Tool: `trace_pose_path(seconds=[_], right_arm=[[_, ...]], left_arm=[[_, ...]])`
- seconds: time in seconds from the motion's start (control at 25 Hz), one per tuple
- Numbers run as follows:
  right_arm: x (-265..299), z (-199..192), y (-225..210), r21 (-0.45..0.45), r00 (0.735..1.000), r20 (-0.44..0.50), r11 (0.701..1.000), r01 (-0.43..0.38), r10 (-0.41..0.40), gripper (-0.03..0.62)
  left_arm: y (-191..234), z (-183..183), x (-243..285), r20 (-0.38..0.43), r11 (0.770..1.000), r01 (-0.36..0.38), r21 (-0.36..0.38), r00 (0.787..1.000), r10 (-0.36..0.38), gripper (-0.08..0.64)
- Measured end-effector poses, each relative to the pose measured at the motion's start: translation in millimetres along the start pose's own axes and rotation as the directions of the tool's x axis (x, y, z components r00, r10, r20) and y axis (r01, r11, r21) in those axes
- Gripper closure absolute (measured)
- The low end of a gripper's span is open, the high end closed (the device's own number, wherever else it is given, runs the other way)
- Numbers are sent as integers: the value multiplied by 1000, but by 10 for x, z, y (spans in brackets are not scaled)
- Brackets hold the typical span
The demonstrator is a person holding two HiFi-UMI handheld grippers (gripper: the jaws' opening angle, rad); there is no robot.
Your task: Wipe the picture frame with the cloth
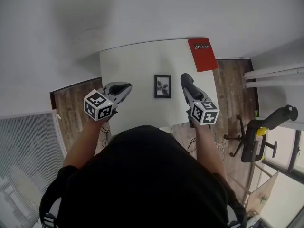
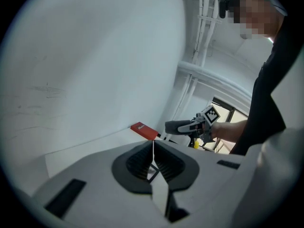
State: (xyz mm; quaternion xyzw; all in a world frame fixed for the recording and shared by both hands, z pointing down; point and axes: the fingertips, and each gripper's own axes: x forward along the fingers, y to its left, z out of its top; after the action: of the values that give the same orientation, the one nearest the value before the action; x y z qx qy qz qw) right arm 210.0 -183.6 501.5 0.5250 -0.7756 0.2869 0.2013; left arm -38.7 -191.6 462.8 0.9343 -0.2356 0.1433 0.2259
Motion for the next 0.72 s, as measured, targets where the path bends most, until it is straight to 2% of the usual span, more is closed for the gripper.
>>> trace_pose_path(seconds=[0.16, 0.36, 0.72], right_arm=[[215, -54, -105, -42, 999, -42, 999, -11, 9, 482], [484, -179, -173, -114, 994, -107, 993, -31, 19, 482], [981, -563, -225, -281, 972, -233, 956, -86, 19, 482]], left_arm=[[80, -180, 150, -47, 1000, -27, 13, 999, 28, 548], [164, -396, 338, -85, 999, -48, -18, 995, 46, 548], [331, -1035, 827, -206, 994, -82, -66, 976, 67, 548]])
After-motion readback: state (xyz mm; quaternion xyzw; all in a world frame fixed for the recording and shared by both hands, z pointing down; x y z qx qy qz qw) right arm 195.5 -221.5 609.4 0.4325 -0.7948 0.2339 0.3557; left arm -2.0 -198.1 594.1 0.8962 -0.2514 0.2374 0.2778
